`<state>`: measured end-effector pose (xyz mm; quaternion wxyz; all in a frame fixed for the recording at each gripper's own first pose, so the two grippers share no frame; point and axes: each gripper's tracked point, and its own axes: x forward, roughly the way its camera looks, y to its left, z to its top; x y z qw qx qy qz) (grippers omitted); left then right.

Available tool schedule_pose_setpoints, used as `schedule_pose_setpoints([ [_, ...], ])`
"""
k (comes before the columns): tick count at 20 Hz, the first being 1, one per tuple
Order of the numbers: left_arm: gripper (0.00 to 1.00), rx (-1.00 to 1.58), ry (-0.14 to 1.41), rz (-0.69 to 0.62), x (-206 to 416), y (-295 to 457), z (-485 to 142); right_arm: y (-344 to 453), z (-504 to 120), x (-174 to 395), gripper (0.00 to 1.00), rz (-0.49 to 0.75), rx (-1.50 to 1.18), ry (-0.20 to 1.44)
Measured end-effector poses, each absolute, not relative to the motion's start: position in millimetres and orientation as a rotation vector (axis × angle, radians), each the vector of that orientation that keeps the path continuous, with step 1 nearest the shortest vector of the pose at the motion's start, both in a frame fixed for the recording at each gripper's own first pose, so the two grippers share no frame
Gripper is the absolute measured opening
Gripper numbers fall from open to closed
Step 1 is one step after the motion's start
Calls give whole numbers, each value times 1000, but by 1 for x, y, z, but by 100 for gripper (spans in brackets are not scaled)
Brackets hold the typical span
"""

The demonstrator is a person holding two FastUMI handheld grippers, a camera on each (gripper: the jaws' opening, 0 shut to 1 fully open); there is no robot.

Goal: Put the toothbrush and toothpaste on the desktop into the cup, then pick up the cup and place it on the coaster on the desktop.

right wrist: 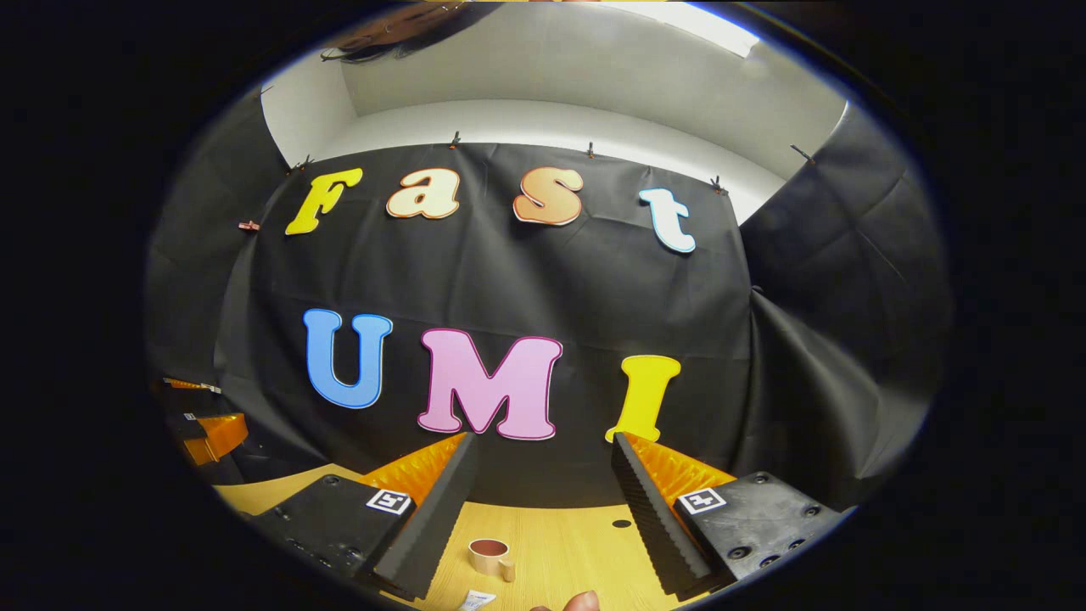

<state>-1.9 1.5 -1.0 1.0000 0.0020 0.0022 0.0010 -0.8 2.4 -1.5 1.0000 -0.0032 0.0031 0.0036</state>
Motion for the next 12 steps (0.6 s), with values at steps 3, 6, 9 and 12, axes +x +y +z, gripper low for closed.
schedule_pose_setpoints([
  [3,98,10,7,-2,-3,0,-3,6,-9,-1,96,20,1,34],
  [6,98,17,15,-8,-5,-2,-7,22,-44,-2,96,75,5,162],
  [9,98,28,39,-14,-9,-2,-19,51,-110,-9,97,169,27,407],
  [12,98,36,78,-18,-13,-3,-39,69,-192,-18,98,207,57,684],
])
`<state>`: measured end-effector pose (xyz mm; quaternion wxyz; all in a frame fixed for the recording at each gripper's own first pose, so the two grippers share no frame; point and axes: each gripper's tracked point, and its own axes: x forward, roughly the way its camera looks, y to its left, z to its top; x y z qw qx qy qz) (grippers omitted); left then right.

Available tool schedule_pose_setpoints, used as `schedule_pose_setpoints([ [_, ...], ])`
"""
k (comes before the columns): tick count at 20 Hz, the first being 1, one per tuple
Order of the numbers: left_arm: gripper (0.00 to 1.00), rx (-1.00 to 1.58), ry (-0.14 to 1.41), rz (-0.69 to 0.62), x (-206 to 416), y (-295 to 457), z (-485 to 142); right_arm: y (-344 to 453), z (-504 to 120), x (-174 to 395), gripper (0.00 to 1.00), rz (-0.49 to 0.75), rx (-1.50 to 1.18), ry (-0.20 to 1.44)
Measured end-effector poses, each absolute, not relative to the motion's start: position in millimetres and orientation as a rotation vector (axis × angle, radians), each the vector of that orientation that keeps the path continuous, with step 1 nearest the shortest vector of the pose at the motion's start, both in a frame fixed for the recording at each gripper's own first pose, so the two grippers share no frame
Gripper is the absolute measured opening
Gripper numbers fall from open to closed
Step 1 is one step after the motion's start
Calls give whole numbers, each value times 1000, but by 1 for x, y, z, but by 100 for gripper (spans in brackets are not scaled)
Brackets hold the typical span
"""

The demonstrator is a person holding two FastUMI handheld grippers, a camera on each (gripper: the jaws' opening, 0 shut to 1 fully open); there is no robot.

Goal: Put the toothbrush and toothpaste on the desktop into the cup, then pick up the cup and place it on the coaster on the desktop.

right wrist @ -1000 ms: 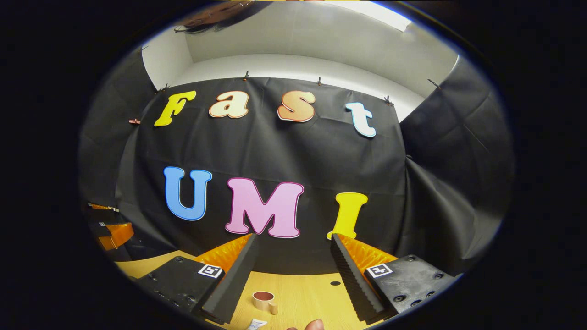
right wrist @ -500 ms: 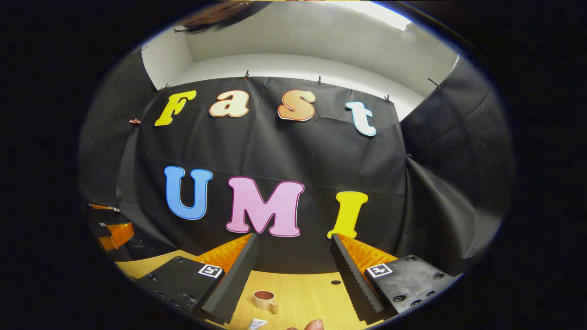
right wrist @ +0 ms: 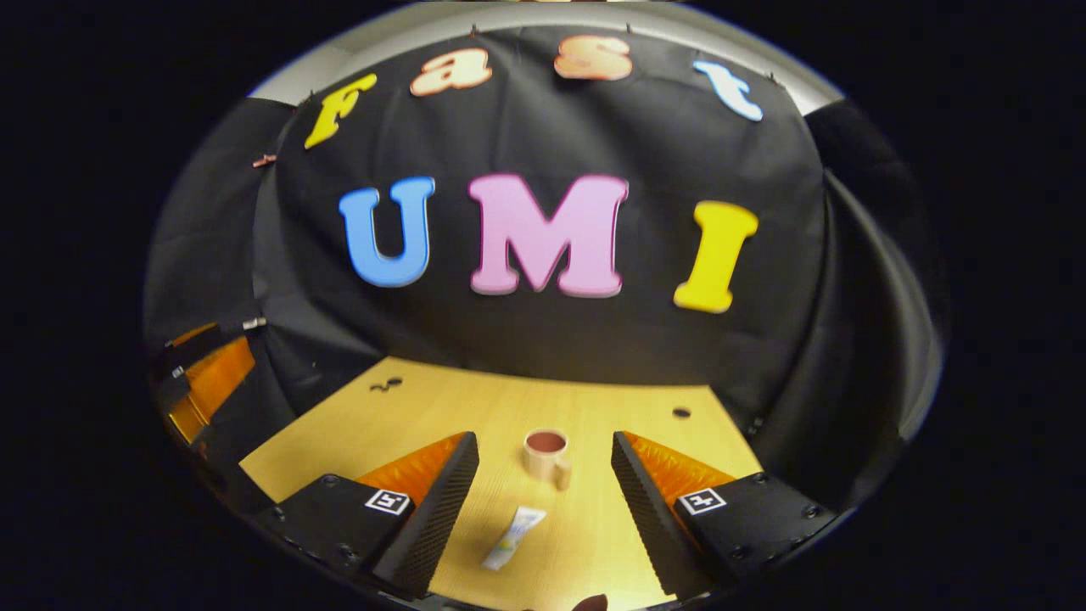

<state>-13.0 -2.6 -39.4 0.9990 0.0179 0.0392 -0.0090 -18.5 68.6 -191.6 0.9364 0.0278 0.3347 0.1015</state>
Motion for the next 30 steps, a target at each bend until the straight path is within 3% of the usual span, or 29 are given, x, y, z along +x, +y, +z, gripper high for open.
schedule_pose_setpoints([
  [4,98,38,176,-9,-15,1,-83,86,-299,-46,98,163,175,1051],
  [7,98,15,303,-5,-14,1,-136,105,-364,-58,97,122,273,1235],
  [16,98,-71,604,7,14,-10,-259,119,-468,-54,93,118,125,1428],
  [17,98,-62,626,10,16,-9,-269,119,-472,-56,84,113,118,1444],
  [18,98,-55,655,12,19,-11,-277,120,-475,-57,91,109,117,1460],
  [21,98,-58,729,5,21,-17,-303,123,-479,-60,79,104,122,1493],
  [26,98,-45,845,-6,23,-23,-328,124,-488,-68,71,94,124,1549],
  [27,98,-53,865,-13,23,-26,-334,120,-488,-72,55,84,122,1569],
  [28,98,-61,885,-19,25,-29,-337,118,-487,-68,54,79,127,1554],
  [29,98,-66,906,-26,24,-33,-341,119,-492,-70,44,83,131,1565],
  [30,98,-69,930,-32,24,-36,-344,119,-491,-69,40,85,137,1565],
])
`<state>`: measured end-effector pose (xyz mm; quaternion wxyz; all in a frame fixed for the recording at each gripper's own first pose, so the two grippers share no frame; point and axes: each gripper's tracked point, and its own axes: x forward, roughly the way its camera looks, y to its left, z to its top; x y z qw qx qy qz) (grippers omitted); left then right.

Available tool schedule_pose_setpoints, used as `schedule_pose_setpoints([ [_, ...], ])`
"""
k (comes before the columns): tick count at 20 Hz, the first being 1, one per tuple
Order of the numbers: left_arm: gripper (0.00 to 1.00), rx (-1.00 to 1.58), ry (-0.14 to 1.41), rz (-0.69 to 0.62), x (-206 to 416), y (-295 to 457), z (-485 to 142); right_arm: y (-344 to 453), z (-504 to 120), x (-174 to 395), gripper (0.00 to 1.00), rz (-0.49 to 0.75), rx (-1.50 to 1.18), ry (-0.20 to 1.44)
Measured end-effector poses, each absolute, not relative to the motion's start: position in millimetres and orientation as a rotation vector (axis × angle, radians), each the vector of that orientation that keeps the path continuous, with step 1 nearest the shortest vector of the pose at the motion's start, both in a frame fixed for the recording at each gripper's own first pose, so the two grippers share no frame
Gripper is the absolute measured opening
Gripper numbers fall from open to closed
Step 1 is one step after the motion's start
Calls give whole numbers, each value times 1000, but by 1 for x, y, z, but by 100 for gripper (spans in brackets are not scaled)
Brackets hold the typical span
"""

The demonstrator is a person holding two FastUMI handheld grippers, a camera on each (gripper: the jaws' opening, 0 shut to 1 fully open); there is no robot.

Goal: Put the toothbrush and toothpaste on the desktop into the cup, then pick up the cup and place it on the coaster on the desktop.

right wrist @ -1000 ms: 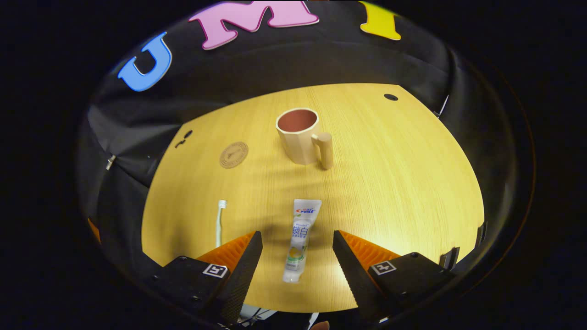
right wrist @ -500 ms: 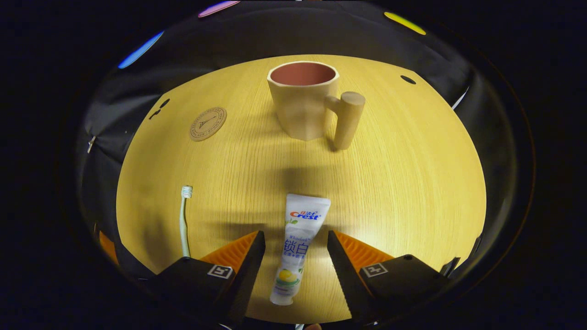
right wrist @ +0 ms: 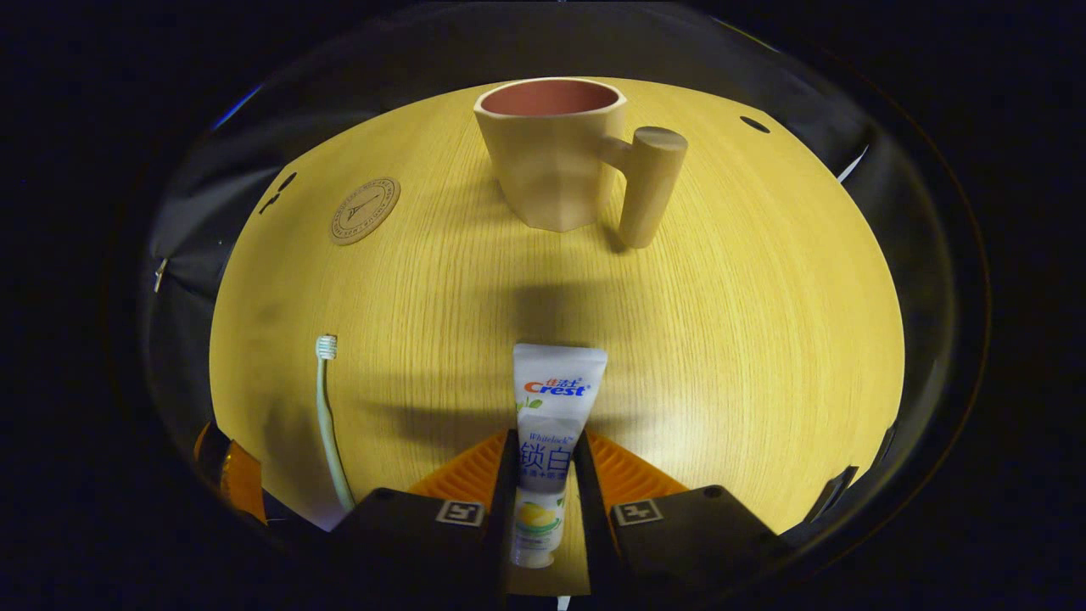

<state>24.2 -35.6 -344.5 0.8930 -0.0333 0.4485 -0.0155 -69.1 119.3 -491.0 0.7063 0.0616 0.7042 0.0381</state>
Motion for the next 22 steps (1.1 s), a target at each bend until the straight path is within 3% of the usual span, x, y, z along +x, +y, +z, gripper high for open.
schedule_pose_setpoints([
  [1,98,-71,955,-36,23,-39,-350,118,-488,-70,33,89,141,1561],
  [4,98,-58,1022,-53,26,-46,-363,119,-487,-68,33,119,181,1531],
  [5,98,-50,1042,-58,26,-47,-368,121,-486,-67,25,133,204,1514],
  [7,98,-32,1080,-70,27,-52,-375,124,-482,-67,22,174,280,1494],
  [22,90,96,1265,-71,36,-61,-423,92,-436,-50,22,217,406,1339],
])
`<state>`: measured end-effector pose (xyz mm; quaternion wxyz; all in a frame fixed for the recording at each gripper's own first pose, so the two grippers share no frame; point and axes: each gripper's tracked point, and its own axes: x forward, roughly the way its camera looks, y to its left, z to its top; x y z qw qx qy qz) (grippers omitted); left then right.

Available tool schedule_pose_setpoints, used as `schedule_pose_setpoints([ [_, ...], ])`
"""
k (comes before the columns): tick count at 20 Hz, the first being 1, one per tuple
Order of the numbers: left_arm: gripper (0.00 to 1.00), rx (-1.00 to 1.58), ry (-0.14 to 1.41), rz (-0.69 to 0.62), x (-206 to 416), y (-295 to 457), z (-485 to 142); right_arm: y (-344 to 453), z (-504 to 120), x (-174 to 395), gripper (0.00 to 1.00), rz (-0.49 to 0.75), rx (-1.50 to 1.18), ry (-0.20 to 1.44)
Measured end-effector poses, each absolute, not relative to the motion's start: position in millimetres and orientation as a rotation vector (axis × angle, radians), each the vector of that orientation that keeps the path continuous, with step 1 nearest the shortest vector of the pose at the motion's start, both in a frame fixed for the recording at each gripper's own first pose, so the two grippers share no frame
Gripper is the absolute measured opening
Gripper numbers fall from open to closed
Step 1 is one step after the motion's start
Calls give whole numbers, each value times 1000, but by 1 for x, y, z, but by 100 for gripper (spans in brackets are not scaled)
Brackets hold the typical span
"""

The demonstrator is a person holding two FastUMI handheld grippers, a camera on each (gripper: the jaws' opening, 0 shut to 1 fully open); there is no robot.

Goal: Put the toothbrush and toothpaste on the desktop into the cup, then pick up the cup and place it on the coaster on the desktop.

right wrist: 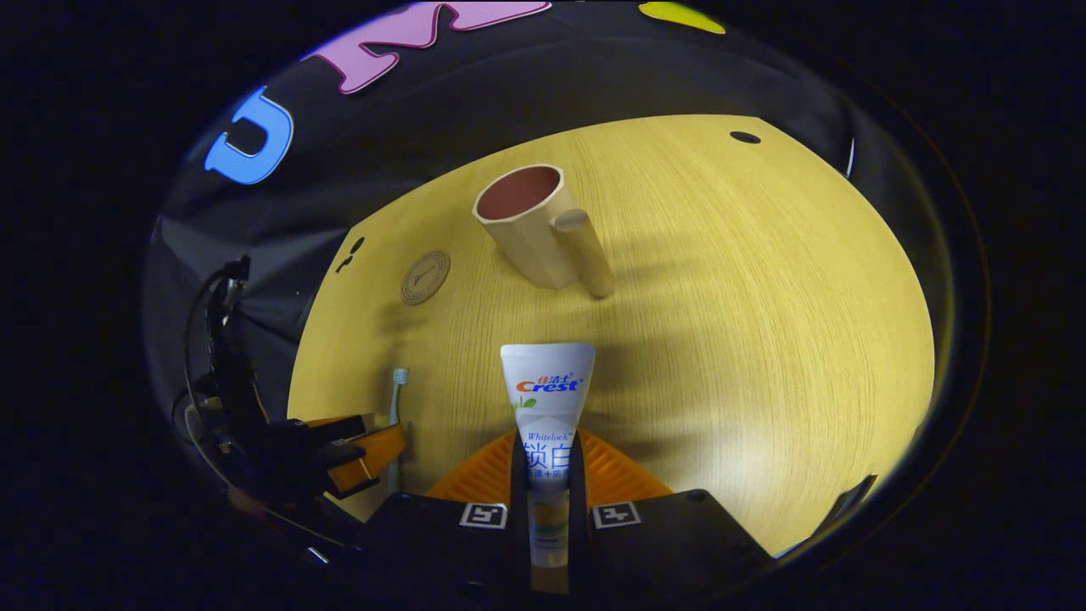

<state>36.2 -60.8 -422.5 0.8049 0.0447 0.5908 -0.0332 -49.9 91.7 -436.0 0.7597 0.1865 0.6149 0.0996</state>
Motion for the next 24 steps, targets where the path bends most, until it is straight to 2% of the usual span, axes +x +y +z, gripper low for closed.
schedule_pose_setpoints([
  [6,81,72,1296,-91,35,-70,-428,75,-433,-45,22,188,432,1318],
  [7,65,58,1303,-102,34,-75,-429,73,-433,-45,22,183,435,1315],
  [10,31,54,1312,-136,33,-85,-433,68,-429,-43,22,174,446,1305],
  [13,14,53,1287,-158,36,-88,-427,68,-426,-43,22,177,452,1295],
  [15,7,32,1269,-168,36,-88,-426,68,-424,-43,22,184,452,1285],
  [20,6,-11,1227,-185,38,-87,-417,68,-413,-40,21,203,459,1228],
  [24,6,-80,1072,-197,51,-95,-381,73,-381,-16,22,265,501,1047],
])
